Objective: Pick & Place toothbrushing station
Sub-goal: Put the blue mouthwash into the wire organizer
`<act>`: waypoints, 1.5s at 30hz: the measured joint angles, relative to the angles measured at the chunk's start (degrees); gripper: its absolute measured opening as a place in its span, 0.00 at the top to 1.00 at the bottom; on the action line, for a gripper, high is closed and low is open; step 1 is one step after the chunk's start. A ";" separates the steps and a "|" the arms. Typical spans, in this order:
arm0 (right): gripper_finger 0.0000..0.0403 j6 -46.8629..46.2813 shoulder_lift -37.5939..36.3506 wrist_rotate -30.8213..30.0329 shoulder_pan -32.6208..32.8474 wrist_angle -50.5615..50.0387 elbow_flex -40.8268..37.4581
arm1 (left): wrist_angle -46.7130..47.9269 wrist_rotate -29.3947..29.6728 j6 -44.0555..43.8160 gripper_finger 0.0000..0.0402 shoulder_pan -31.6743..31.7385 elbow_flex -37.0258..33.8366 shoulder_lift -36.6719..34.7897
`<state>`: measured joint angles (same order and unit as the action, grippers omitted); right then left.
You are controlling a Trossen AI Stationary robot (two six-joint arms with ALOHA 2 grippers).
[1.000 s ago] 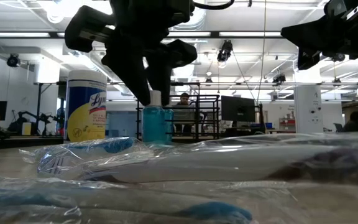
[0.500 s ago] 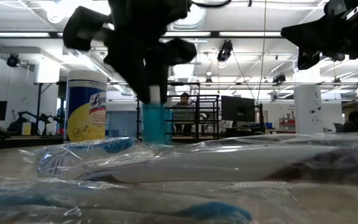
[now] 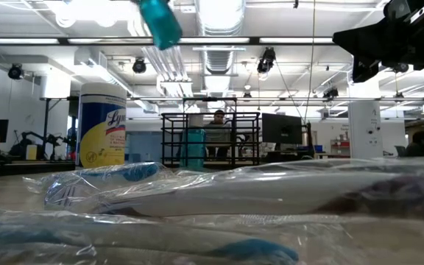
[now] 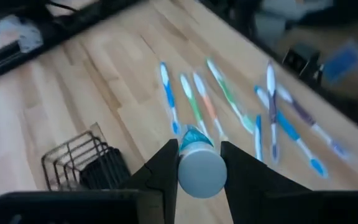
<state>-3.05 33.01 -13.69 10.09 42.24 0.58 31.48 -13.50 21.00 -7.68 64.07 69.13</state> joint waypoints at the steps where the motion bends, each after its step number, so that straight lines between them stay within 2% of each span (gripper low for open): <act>1: 0.98 0.00 0.00 0.00 0.00 0.00 -0.01 | -2.51 -0.09 -1.66 0.75 0.57 -3.30 -3.14; 9: 0.98 0.00 0.01 0.02 0.00 0.03 -0.01 | -24.12 0.00 -14.08 0.75 2.53 -27.33 -26.99; 12: 0.98 0.00 0.02 0.02 0.00 0.04 -0.01 | -28.84 3.02 -17.97 0.75 2.50 -33.78 -33.40; 15: 0.98 0.02 0.02 0.02 0.00 0.07 -0.01 | -30.54 7.03 -20.64 0.75 2.55 -38.82 -37.89; 17: 0.98 0.02 0.02 0.02 0.00 0.09 -0.01 | -30.90 7.72 -21.14 0.75 2.53 -41.17 -39.78; 22: 0.98 0.05 0.02 0.02 0.00 0.39 -0.01 | -31.25 11.67 -22.73 0.75 2.60 -43.10 -40.33; 25: 0.98 0.20 0.06 0.02 0.02 0.45 -0.01 | -30.40 11.79 -25.13 0.75 2.98 -40.52 -37.88; 29: 0.98 0.27 0.11 -0.05 0.02 0.50 -0.01 | -24.29 11.44 -25.75 0.75 3.16 -31.69 -31.04; 37: 0.98 0.42 0.09 -1.72 0.03 0.48 -0.03 | -8.78 13.64 -20.21 0.75 5.09 -7.41 -9.60; 45: 0.98 0.42 0.09 -1.77 0.02 -0.11 -0.05 | 2.55 13.08 -17.03 0.75 7.09 11.57 12.17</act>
<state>-2.63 33.10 -15.46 10.11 42.13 0.54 34.03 -0.42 3.97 -0.59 75.63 81.30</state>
